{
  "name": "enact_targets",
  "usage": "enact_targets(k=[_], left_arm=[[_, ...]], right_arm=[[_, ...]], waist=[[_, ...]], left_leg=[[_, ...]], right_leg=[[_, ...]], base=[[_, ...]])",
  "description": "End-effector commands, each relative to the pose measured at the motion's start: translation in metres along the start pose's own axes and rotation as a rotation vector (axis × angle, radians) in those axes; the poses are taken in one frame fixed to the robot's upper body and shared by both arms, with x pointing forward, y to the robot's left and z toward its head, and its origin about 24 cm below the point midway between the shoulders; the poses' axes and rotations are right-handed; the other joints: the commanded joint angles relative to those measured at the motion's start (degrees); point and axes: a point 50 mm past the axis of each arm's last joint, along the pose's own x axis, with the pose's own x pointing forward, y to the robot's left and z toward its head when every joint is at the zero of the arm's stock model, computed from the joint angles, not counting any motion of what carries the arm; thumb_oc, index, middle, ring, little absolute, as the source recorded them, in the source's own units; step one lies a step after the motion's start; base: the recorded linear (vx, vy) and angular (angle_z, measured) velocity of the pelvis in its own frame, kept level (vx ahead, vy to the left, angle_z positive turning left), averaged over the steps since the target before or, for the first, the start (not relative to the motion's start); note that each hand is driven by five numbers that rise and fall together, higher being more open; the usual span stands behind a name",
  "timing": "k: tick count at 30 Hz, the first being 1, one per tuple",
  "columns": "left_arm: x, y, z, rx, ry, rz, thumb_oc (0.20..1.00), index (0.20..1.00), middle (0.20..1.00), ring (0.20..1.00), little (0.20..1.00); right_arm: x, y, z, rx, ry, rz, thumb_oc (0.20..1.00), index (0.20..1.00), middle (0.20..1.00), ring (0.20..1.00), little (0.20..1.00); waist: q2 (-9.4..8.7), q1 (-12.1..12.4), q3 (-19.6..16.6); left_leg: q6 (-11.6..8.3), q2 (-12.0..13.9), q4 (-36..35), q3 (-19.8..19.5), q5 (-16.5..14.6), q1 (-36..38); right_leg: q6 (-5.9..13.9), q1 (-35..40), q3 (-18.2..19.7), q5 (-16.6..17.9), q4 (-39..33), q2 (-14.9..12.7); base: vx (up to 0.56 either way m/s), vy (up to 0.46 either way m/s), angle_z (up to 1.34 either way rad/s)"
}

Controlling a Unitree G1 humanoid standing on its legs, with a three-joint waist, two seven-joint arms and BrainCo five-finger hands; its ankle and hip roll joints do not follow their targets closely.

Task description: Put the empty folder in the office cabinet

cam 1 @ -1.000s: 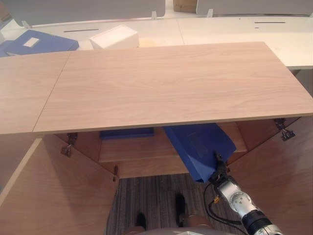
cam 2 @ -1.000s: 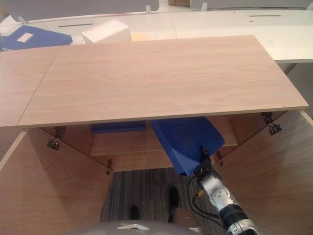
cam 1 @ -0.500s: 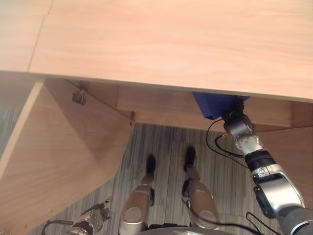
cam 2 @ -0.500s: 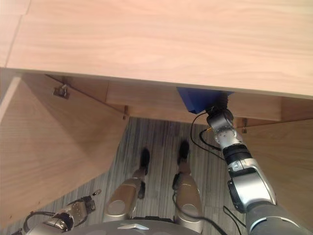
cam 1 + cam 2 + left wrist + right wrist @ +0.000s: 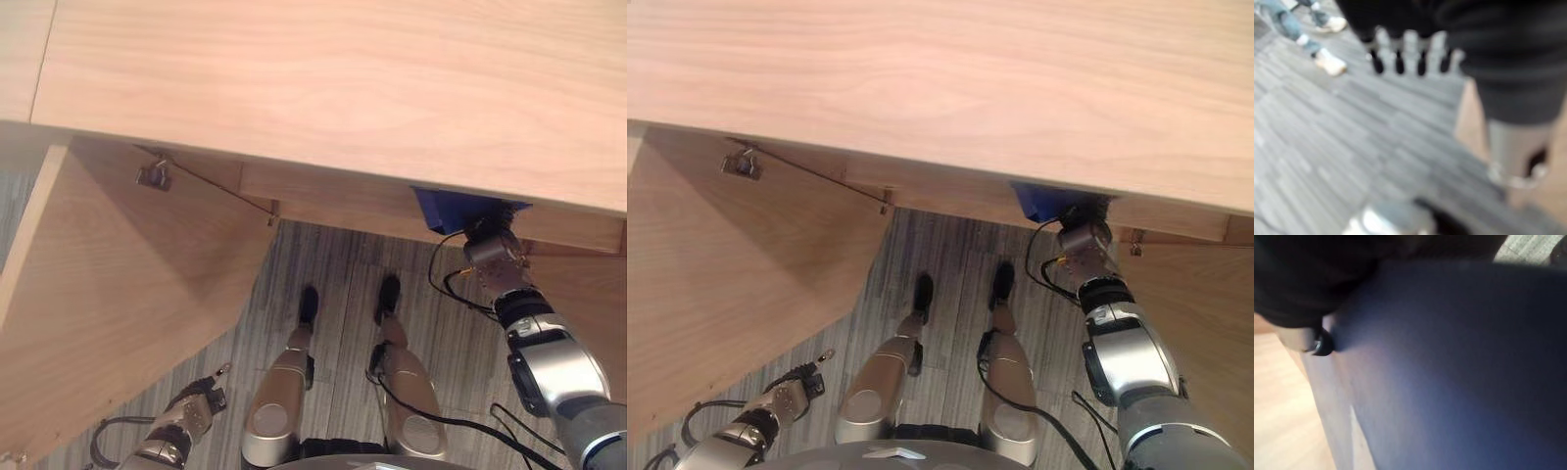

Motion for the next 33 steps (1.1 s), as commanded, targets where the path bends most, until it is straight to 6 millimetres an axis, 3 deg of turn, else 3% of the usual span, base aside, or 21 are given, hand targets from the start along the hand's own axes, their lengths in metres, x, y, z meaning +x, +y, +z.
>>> enact_targets(k=[1, 8, 9, 12, 15, 24, 29, 33], left_arm=[[-0.002, 0.024, -0.028, 0.043, 0.076, 0.091, 1.0, 1.0, 1.0, 1.0, 1.0], [-0.002, 0.014, -0.03, 0.039, 0.073, 0.077, 1.0, 1.0, 1.0, 1.0, 1.0], [-0.002, 0.009, -0.027, 0.045, 0.072, 0.071, 1.0, 1.0, 1.0, 1.0, 1.0], [-0.002, 0.004, -0.02, 0.078, 0.061, 0.054, 1.0, 1.0, 1.0, 1.0, 1.0], [-0.003, 0.007, -0.019, 0.097, 0.054, 0.047, 1.0, 1.0, 1.0, 1.0, 1.0], [-0.004, 0.013, -0.005, 0.12, -0.005, 0.01, 1.0, 1.0, 1.0, 1.0, 1.0], [-0.005, 0.009, 0.001, 0.118, -0.042, -0.032, 1.0, 1.0, 1.0, 1.0, 1.0], [-0.006, 0.004, 0.007, 0.111, -0.074, -0.063, 1.0, 1.0, 1.0, 1.0, 1.0]], right_arm=[[0.001, -0.002, 0.05, 0.032, -0.28, -0.064, 0.2, 0.2, 0.2, 0.2, 0.2], [-0.004, -0.008, 0.073, 0.179, -0.453, -0.209, 0.2, 0.2, 0.2, 0.2, 0.2], [-0.004, -0.018, 0.084, 0.305, -0.481, -0.255, 0.2, 0.2, 0.2, 0.2, 0.2], [0.005, -0.008, 0.094, 0.364, -0.381, -0.189, 0.2, 0.2, 0.2, 0.2, 0.2], [0.011, -0.003, 0.092, 0.426, -0.26, -0.105, 0.2, 0.2, 0.2, 0.2, 0.2], [0.017, 0.013, 0.1, 0.25, -0.069, -0.048, 0.2, 0.2, 0.2, 0.2, 0.2], [0.018, 0.035, 0.097, 0.203, -0.045, 0.003, 0.2, 0.2, 0.2, 0.2, 0.2], [0.018, 0.041, 0.095, 0.185, -0.069, -0.022, 0.2, 0.2, 0.2, 0.2, 0.2]], waist=[[1.61, 1.11, -5.72], [2.45, 1.12, -5.61], [2.92, 1.36, -5.61], [3.47, 2.47, -5.45], [3.58, 3.21, -5.46], [3.34, 5.11, -4.59], [3.56, 5.78, -4.02], [3.54, 6.13, -3.62]], left_leg=[[-0.48, 4.97, -0.63, 0.33, -8.22, 2.01], [-0.77, 5.23, -0.63, 0.34, -7.95, 1.96], [-0.79, 5.17, -0.63, 0.1, -7.8, 1.74], [-1.05, 5.01, -0.63, -0.6, -7.59, 1.5], [-1.22, 5.12, -0.63, -0.84, -7.46, 1.4], [-1.77, 5.74, -0.63, -1.47, -6.39, 0.58], [-2.1, 5.92, -0.63, -1.37, -5.71, 0.02], [-2.26, 6.19, -0.63, -1.02, -5.25, -0.55]], right_leg=[[6.45, -6.04, 0.51, -4.49, 0.16, -4.01], [6.43, -5.92, 0.59, -4.83, 0.16, -4.03], [6.38, -5.74, 0.57, -5.16, 0.16, -3.98], [6.46, -5.56, 0.11, -5.59, 0.16, -4.32], [6.6, -5.59, -0.16, -5.69, 0.16, -4.52], [6.61, -5.08, -0.98, -6.49, 0.16, -4.12], [6.35, -4.83, -1.19, -6.81, 0.16, -3.94], [6.33, -4.32, -1.23, -7.1, 0.16, -3.78]], base=[[0.0, 0.0, 0.0], [0.0, 0.0, 0.0], [0.0, 0.0, 0.0], [-0.01, -0.047, 0.01], [0.01, -0.045, 0.02], [0.03, -0.062, 0.04], [0.0, -0.002, 0.01], [0.0, 0.0, 0.0]])
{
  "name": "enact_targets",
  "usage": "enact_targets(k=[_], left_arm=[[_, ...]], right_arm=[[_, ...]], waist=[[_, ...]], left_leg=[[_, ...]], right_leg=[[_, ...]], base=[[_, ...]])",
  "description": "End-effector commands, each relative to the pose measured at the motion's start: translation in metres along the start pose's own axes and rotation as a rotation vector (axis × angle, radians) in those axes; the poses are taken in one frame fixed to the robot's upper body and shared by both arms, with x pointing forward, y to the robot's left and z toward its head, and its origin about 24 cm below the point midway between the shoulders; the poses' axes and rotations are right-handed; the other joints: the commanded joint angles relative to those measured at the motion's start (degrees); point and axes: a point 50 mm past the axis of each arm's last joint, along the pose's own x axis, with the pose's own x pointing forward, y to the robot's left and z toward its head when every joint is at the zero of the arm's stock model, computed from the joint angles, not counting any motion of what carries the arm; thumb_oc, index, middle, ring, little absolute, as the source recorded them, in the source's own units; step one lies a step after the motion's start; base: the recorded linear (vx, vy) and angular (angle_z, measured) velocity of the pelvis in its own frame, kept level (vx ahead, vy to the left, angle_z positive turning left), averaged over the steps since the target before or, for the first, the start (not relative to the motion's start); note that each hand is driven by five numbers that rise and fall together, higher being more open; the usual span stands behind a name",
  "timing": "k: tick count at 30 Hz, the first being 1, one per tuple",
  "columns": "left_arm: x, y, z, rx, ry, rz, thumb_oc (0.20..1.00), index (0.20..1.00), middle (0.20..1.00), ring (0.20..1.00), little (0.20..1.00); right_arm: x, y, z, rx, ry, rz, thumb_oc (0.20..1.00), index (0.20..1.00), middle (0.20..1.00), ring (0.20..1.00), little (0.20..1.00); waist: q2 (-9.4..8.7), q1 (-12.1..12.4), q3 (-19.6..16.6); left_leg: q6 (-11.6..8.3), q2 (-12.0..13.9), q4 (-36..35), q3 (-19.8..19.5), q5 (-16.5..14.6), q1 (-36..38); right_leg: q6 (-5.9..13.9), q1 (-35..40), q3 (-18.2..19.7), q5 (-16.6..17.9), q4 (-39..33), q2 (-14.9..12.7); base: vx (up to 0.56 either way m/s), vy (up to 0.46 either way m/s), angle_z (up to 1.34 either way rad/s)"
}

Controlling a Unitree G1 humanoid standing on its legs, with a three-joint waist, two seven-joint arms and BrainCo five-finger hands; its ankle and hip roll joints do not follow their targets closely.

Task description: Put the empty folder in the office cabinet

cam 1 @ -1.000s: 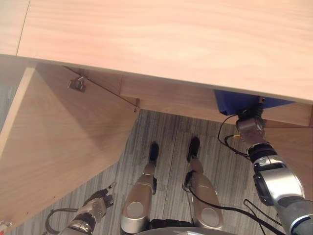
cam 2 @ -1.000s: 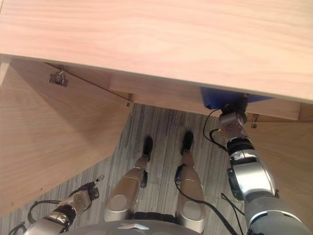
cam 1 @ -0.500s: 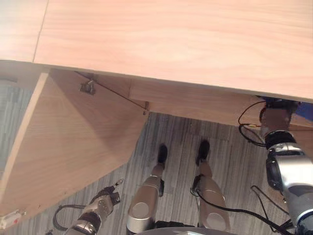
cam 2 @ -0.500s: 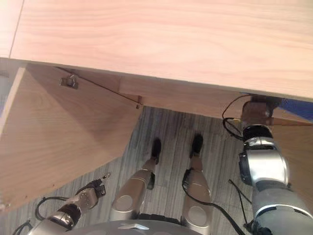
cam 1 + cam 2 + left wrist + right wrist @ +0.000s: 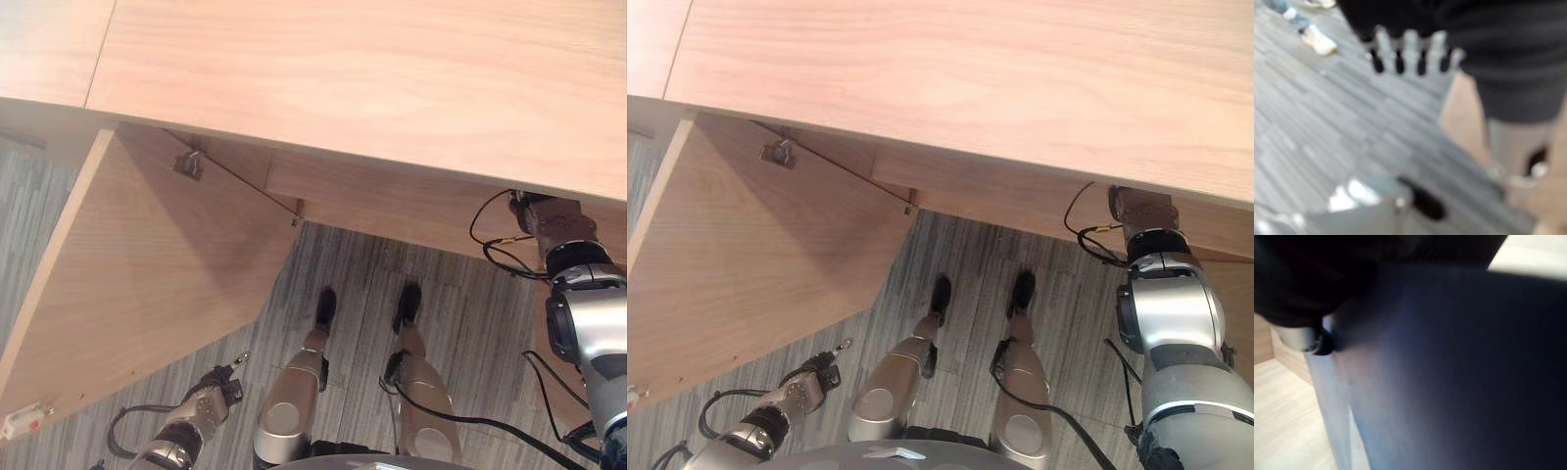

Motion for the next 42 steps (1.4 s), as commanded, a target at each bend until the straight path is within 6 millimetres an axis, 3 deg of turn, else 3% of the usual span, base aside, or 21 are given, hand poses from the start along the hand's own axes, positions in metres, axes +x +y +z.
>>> enact_targets(k=[1, 13, 34, 39, 40, 41, 42], left_arm=[[-0.007, 0.04, -0.003, 0.103, 0.018, 0.096, 1.0, 1.0, 1.0, 1.0, 1.0], [-0.007, 0.022, 0.007, 0.08, -0.021, 0.063, 1.0, 1.0, 1.0, 1.0, 1.0], [-0.009, 0.014, 0.024, 0.059, -0.08, 0.013, 1.0, 1.0, 1.0, 1.0, 1.0], [-0.01, 0.015, 0.023, 0.055, -0.081, 0.013, 1.0, 1.0, 1.0, 1.0, 1.0], [-0.01, 0.015, 0.023, 0.056, -0.081, 0.013, 1.0, 1.0, 1.0, 1.0, 1.0], [-0.011, 0.017, 0.023, 0.057, -0.082, 0.012, 1.0, 1.0, 1.0, 1.0, 1.0], [-0.011, 0.018, 0.024, 0.054, -0.083, 0.012, 1.0, 1.0, 1.0, 1.0, 1.0]], right_arm=[[-0.001, 0.021, 0.017, -0.041, -0.084, 0.022, 0.2, 0.2, 0.2, 0.2, 0.2], [-0.017, 0.036, 0.066, 0.062, -0.51, -0.21, 0.2, 0.2, 0.2, 0.2, 0.2], [-0.026, 0.059, 0.078, 0.121, -0.594, -0.161, 0.2, 0.2, 0.2, 0.2, 0.2], [-0.023, 0.066, 0.074, 0.138, -0.523, -0.084, 0.2, 0.2, 0.2, 0.2, 0.2], [-0.021, 0.068, 0.073, 0.142, -0.495, -0.049, 0.385, 0.385, 0.385, 0.385, 0.385], [-0.019, 0.07, 0.07, 0.137, -0.452, -0.003, 1.0, 1.0, 1.0, 1.0, 1.0], [-0.018, 0.07, 0.069, 0.129, -0.427, 0.02, 1.0, 1.0, 1.0, 1.0, 1.0]], waist=[[-1.0, 2.26, -0.89], [-0.52, 3.27, 0.63], [-0.98, 4.32, 1.82], [-1.07, 4.62, 1.87], [-1.07, 4.68, 1.87], [-1.02, 4.77, 1.87], [-1.16, 4.74, 1.87]], left_leg=[[-1.48, 5.25, -0.63, 0.25, -6.43, 1.53], [-1.61, 5.11, -0.63, 0.26, -5.18, -0.51], [-2.04, 5.5, -0.5, 1.4, -4.48, -1.69], [-2.1, 5.56, -0.39, 1.58, -4.42, -1.93], [-2.11, 5.56, -0.37, 1.62, -4.41, -1.98], [-2.19, 5.68, -0.31, 1.77, -4.69, -1.82], [-2.21, 5.65, -0.32, 1.81, -4.35, -2.02]], right_leg=[[6.82, -2.96, 0.53, -6.81, 0.17, -4.5], [6.43, -1.51, 0.18, -8.54, 0.17, -3.68], [6.08, -0.38, 0.29, -10.03, 0.17, -2.57], [5.91, -0.16, 0.25, -10.31, 0.17, -2.29], [5.89, -0.11, 0.26, -10.36, 0.17, -2.26], [5.92, 0.22, 0.27, -10.69, 0.17, -2.14], [5.86, 0.11, 0.33, -10.49, 0.17, -2.15]], base=[[0.0, 0.0, 0.0], [-0.01, -0.003, 0.02], [0.0, -0.005, -0.02], [0.0, 0.0, 0.0], [0.0, 0.0, 0.0], [0.0, 0.0, 0.0], [0.0, 0.0, 0.0]])
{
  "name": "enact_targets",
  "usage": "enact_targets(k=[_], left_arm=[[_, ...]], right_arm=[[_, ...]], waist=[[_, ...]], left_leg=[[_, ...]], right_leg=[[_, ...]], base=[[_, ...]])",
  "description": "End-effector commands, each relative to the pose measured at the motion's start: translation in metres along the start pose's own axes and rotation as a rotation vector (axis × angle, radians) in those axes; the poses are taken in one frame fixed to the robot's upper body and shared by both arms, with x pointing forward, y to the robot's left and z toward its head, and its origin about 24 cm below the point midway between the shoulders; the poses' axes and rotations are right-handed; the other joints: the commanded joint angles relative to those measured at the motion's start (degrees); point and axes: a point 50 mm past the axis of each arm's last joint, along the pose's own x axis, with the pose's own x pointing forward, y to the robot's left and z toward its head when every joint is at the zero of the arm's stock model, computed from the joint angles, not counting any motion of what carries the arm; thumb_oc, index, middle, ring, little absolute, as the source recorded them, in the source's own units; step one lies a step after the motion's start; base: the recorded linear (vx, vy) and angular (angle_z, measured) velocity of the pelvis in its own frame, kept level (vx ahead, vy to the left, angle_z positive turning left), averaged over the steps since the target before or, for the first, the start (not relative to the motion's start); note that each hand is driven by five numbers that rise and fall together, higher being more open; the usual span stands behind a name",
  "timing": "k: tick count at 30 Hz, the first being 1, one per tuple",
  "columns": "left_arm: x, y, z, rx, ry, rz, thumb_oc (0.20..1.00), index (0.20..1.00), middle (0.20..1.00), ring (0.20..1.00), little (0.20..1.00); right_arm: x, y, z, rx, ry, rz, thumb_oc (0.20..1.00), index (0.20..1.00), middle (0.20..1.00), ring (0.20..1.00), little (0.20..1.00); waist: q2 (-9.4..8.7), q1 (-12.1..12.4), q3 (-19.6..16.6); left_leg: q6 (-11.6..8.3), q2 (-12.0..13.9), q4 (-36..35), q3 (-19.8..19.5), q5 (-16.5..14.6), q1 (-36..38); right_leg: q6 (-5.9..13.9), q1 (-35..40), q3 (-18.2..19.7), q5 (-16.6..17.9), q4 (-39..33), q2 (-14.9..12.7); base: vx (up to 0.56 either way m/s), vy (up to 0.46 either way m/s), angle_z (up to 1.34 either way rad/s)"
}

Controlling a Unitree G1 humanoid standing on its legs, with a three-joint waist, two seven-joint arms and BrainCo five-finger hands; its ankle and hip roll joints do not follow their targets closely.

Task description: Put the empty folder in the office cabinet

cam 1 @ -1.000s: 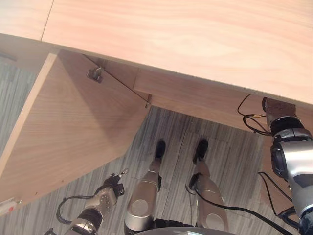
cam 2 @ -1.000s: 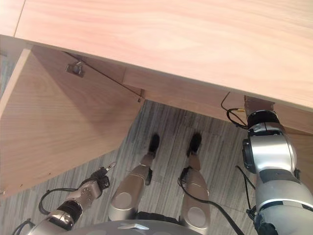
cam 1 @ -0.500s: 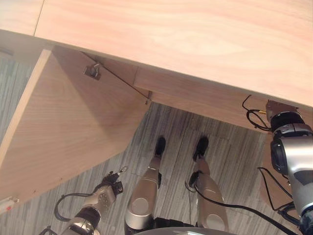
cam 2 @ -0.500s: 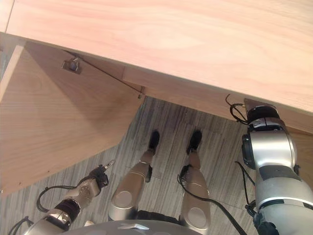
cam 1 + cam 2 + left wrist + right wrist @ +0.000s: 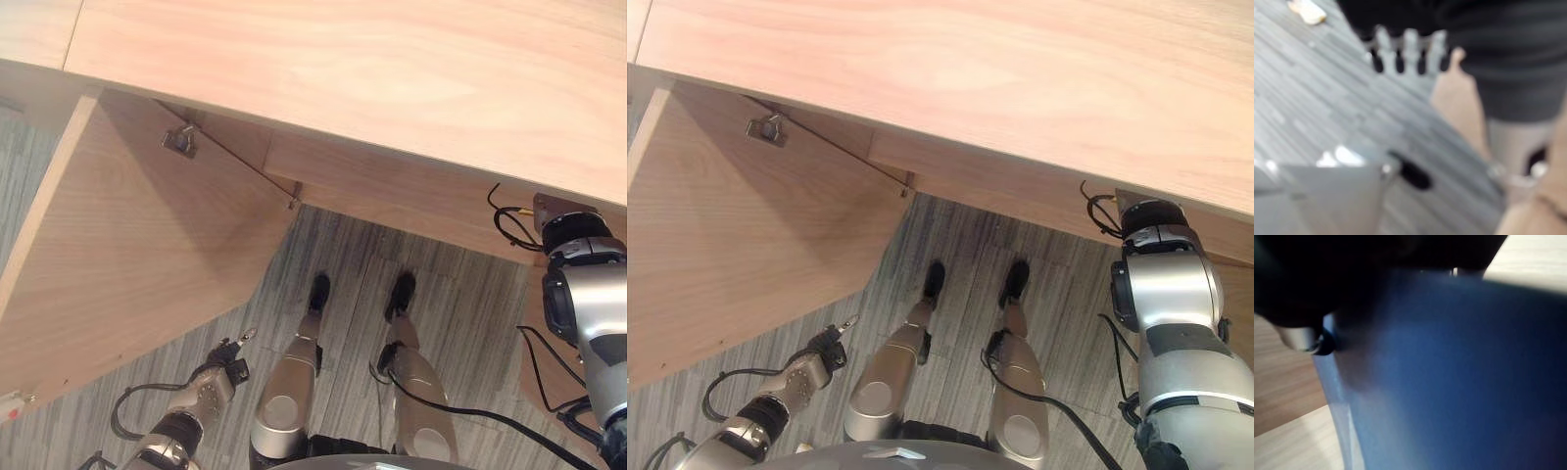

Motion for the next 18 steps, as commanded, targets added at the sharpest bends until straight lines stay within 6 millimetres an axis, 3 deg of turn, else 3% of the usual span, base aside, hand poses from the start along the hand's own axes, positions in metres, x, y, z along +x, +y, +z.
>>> enact_targets(k=[1, 18], left_arm=[[-0.009, 0.038, 0.0, 0.069, 0.023, 0.093, 1.0, 1.0, 1.0, 1.0, 1.0], [-0.01, 0.035, 0.012, 0.047, -0.03, 0.056, 1.0, 1.0, 1.0, 1.0, 1.0]], right_arm=[[-0.003, 0.039, 0.027, 0.001, -0.031, 0.203, 1.0, 1.0, 1.0, 1.0, 1.0], [-0.001, 0.039, 0.03, -0.003, -0.009, 0.208, 1.0, 1.0, 1.0, 1.0, 1.0]], waist=[[0.82, 2.15, -0.4], [0.17, 2.12, -0.39]], left_leg=[[-1.68, 4.42, -0.33, 1.25, -4.82, -0.45], [-1.71, 4.89, -0.19, 1.78, -4.92, -0.89]], right_leg=[[6.06, 2.0, 0.07, -10.9, 0.18, -3.43], [5.92, 2.35, 0.31, -11.59, 0.18, -2.55]], base=[[0.0, 0.0, 0.0], [0.0, -0.001, 0.0]])
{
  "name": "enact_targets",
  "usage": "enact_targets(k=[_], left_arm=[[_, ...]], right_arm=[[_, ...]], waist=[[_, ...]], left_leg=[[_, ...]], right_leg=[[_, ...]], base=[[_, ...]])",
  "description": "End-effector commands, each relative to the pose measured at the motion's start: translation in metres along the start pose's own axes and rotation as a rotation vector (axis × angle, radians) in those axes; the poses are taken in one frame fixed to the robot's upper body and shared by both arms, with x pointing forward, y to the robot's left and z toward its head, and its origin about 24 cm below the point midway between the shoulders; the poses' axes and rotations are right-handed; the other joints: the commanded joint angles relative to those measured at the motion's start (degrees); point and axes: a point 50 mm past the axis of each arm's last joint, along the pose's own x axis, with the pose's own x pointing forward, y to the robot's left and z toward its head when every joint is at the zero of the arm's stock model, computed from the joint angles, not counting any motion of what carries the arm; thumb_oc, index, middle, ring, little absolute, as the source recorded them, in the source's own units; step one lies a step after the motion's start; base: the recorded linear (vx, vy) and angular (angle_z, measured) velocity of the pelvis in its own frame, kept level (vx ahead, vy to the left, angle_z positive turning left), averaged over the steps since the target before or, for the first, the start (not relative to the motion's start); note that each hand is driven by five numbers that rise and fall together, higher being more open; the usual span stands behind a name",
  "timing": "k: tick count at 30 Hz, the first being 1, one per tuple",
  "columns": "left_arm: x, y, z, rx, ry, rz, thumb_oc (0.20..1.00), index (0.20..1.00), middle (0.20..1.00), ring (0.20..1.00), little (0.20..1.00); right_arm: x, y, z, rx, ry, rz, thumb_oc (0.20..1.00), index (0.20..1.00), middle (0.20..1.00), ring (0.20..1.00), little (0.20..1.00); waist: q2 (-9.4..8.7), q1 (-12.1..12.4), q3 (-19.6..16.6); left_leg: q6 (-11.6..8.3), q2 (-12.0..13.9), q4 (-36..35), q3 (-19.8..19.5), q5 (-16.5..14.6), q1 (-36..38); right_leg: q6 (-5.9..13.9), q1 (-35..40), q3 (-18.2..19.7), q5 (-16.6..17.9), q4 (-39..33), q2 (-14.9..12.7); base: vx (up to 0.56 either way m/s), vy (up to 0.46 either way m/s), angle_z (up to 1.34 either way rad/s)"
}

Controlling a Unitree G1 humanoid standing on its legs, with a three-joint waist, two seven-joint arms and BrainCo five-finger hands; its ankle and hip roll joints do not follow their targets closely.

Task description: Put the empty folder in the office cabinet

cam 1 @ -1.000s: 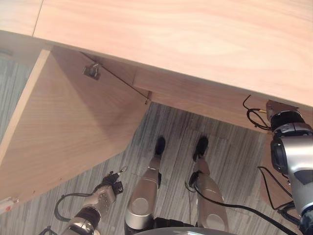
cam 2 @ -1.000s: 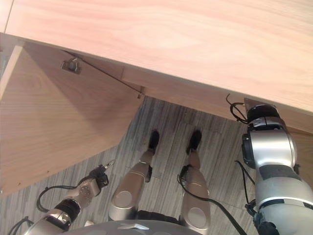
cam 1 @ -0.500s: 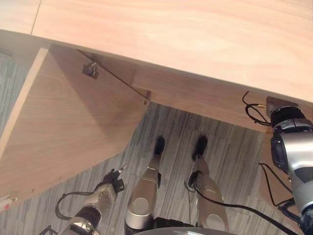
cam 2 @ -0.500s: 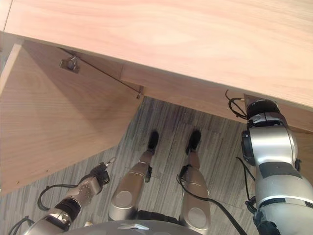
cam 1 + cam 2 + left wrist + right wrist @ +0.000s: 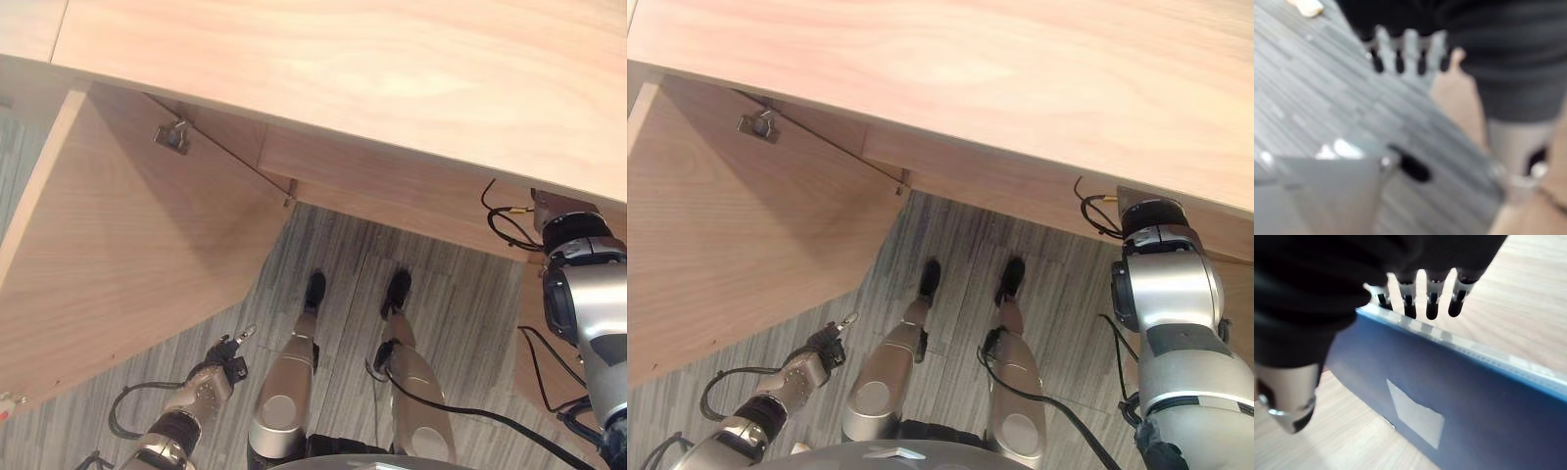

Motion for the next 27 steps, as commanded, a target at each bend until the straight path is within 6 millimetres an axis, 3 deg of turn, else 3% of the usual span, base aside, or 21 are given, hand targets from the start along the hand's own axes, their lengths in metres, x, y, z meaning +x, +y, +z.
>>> enact_targets(k=[1, 5, 8, 15, 21, 27], left_arm=[[-0.01, 0.035, 0.004, 0.046, -0.002, 0.086, 1.0, 1.0, 1.0, 1.0, 1.0], [-0.01, 0.034, 0.008, 0.041, -0.008, 0.083, 1.0, 1.0, 1.0, 1.0, 1.0], [-0.011, 0.036, 0.011, 0.045, -0.012, 0.089, 1.0, 1.0, 1.0, 1.0, 1.0], [-0.012, 0.043, 0.018, 0.061, -0.018, 0.101, 1.0, 1.0, 1.0, 1.0, 1.0], [-0.013, 0.048, 0.026, 0.077, -0.035, 0.104, 1.0, 1.0, 1.0, 1.0, 1.0], [-0.014, 0.044, 0.033, 0.081, -0.046, 0.1, 1.0, 1.0, 1.0, 1.0, 1.0]], right_arm=[[-0.001, 0.033, 0.04, -0.003, -0.111, 0.095, 1.0, 1.0, 1.0, 1.0, 1.0], [0.0, 0.029, 0.037, 0.009, -0.058, 0.045, 1.0, 1.0, 1.0, 1.0, 1.0], [0.002, 0.011, 0.017, 0.071, 0.211, -0.132, 1.0, 1.0, 1.0, 1.0, 1.0], [-0.004, -0.017, 0.011, 0.115, 0.447, -0.457, 1.0, 1.0, 1.0, 1.0, 1.0], [-0.007, -0.038, 0.023, 0.078, 0.469, -0.68, 1.0, 1.0, 1.0, 1.0, 1.0], [-0.008, -0.035, 0.025, 0.054, 0.461, -0.695, 1.0, 1.0, 1.0, 1.0, 1.0]], waist=[[1.09, 2.25, -0.94], [0.89, 2.25, -0.94], [0.57, 2.49, -0.94], [-0.2, 3.33, -0.95], [-0.81, 4.05, -0.95], [-0.97, 4.28, -0.95]], left_leg=[[-1.15, 4.56, -0.2, 1.5, -4.76, -0.71], [-1.14, 4.57, -0.16, 1.54, -4.38, -1.03], [-1.1, 4.74, -0.11, 1.49, -4.66, -0.9], [-1.08, 5.23, 0.02, 1.19, -4.59, -1.04], [-1.08, 5.67, 0.11, 1.08, -4.4, -1.3], [-1.15, 5.84, 0.1, 1.03, -4.33, -1.46]], right_leg=[[5.88, 2.78, -0.03, -11.61, 0.18, -2.92], [5.8, 2.67, 0.01, -11.42, 0.18, -2.88], [5.76, 3.06, -0.12, -11.83, 0.18, -2.64], [6.0, 3.55, -0.84, -12.0, 0.18, -2.29], [6.13, 3.88, -1.27, -12.18, 0.18, -1.8], [6.18, 3.94, -1.28, -12.15, 0.18, -1.6]], base=[[0.0, 0.0, 0.0], [0.0, 0.0, 0.0], [0.01, -0.028, 0.0], [0.01, -0.06, -0.02], [0.01, -0.053, 0.01], [0.0, -0.006, 0.0]])
